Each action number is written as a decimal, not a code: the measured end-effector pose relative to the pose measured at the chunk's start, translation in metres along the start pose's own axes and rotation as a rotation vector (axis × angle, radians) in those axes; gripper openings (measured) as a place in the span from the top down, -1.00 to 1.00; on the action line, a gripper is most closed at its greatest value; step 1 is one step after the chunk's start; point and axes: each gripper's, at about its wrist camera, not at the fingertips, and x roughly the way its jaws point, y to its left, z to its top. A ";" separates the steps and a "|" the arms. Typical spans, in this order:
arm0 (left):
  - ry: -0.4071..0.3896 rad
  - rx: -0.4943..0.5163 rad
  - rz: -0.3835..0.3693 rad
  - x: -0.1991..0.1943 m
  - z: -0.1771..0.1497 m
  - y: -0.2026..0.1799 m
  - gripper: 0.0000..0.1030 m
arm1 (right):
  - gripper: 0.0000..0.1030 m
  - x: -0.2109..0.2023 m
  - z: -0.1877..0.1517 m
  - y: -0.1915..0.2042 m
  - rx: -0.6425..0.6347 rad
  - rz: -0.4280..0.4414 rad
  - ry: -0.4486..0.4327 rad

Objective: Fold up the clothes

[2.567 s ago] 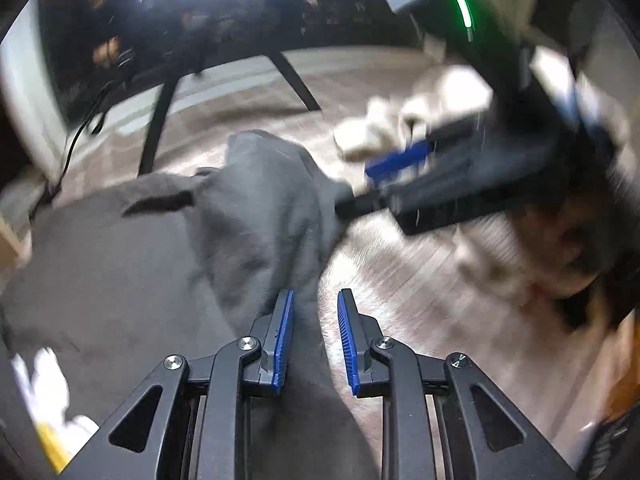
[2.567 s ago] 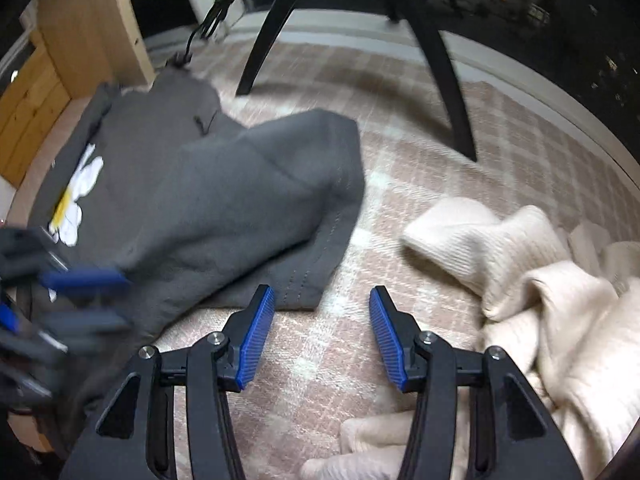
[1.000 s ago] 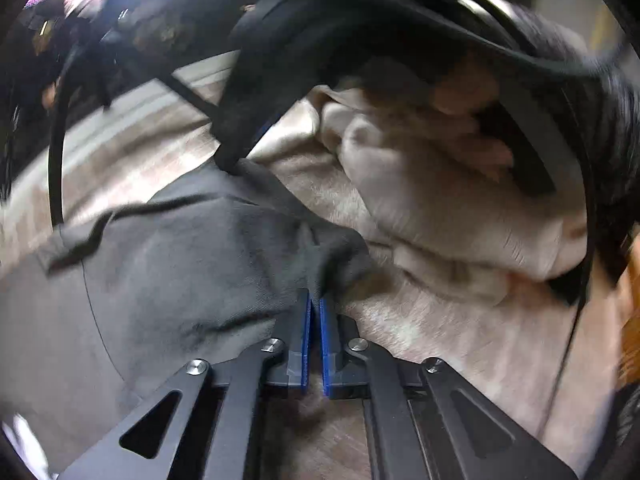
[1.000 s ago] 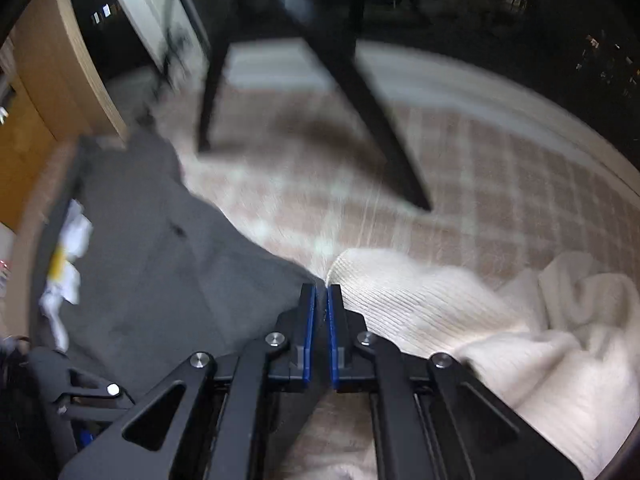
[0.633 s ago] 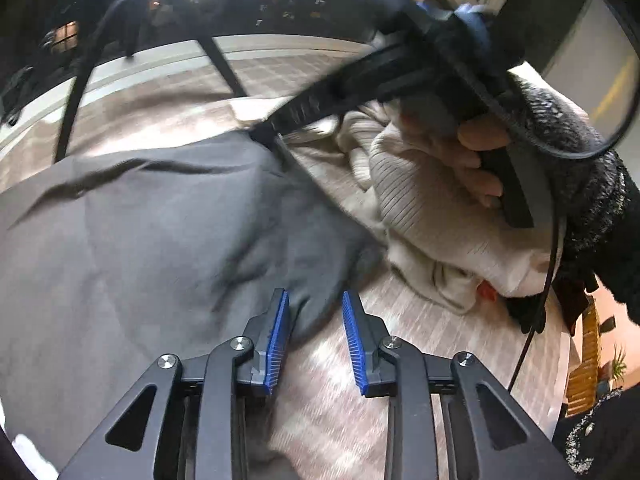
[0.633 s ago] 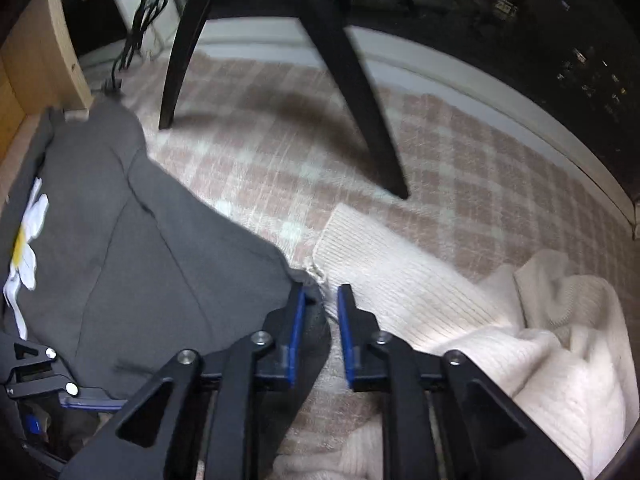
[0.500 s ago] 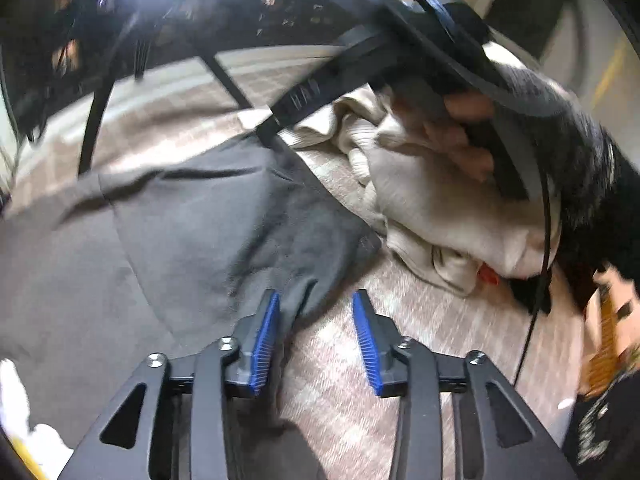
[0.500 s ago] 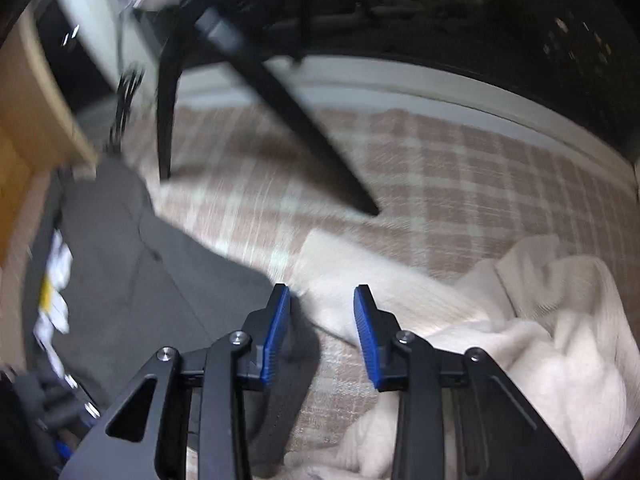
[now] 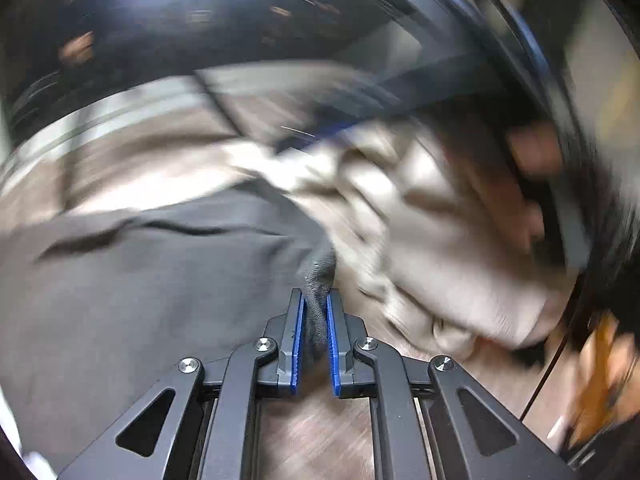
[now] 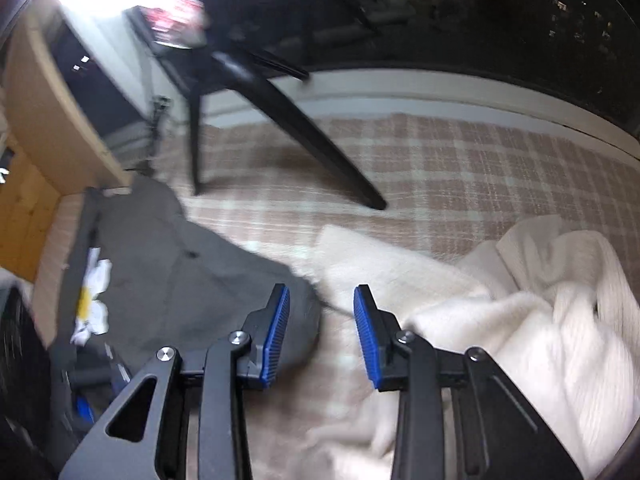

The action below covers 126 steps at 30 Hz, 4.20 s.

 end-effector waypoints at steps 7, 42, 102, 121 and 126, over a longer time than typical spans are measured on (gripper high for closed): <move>-0.132 -0.269 -0.013 -0.058 -0.026 0.061 0.84 | 0.36 0.008 -0.017 0.016 0.001 0.015 0.026; 0.031 -0.087 0.319 -0.032 -0.052 -0.001 0.71 | 0.68 0.040 0.000 0.068 -0.067 0.261 -0.006; 0.096 0.365 0.217 0.041 -0.043 -0.086 0.30 | 0.33 0.057 0.012 0.001 -0.037 -0.118 0.073; 0.090 0.085 0.209 -0.141 -0.163 -0.052 0.31 | 0.46 -0.034 -0.086 0.063 -0.119 0.041 0.070; 0.182 0.177 0.047 -0.147 -0.223 -0.117 0.31 | 0.47 -0.077 -0.128 0.067 -0.091 0.005 0.062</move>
